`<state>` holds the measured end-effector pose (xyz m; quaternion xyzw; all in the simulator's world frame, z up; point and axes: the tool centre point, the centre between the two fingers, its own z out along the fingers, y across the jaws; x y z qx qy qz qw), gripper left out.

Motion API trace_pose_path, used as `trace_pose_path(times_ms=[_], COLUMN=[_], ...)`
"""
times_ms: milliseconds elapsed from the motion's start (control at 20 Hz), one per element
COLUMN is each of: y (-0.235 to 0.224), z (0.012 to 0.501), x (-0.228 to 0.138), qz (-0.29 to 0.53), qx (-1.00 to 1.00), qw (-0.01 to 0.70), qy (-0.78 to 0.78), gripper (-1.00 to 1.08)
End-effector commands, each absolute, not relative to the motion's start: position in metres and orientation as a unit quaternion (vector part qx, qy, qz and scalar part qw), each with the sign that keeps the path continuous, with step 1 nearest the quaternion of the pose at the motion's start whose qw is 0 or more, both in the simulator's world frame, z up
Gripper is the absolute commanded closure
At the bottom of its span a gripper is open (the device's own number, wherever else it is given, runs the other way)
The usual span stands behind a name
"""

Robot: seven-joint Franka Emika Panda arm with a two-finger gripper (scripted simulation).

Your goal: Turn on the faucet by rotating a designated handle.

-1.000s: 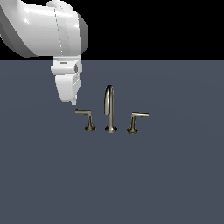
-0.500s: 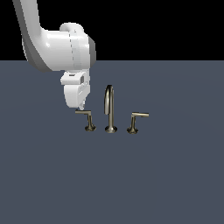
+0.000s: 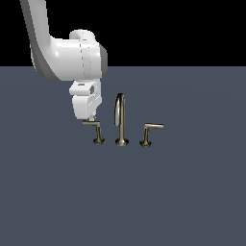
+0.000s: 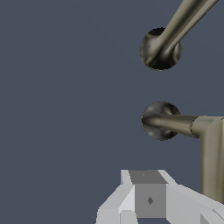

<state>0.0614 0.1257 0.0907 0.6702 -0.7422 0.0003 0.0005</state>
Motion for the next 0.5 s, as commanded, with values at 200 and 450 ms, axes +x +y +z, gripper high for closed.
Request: trace_pose_path(times_ms=[200,450], y=[0.137,0.148], z=[0.091,0.091], x=[0.046,0.029], qz=[0.000,0.000], qx=[0.670,0.670], qw=[0.000,0.000], qy=[-0.742,-0.742], gripper=[1.08,1.08])
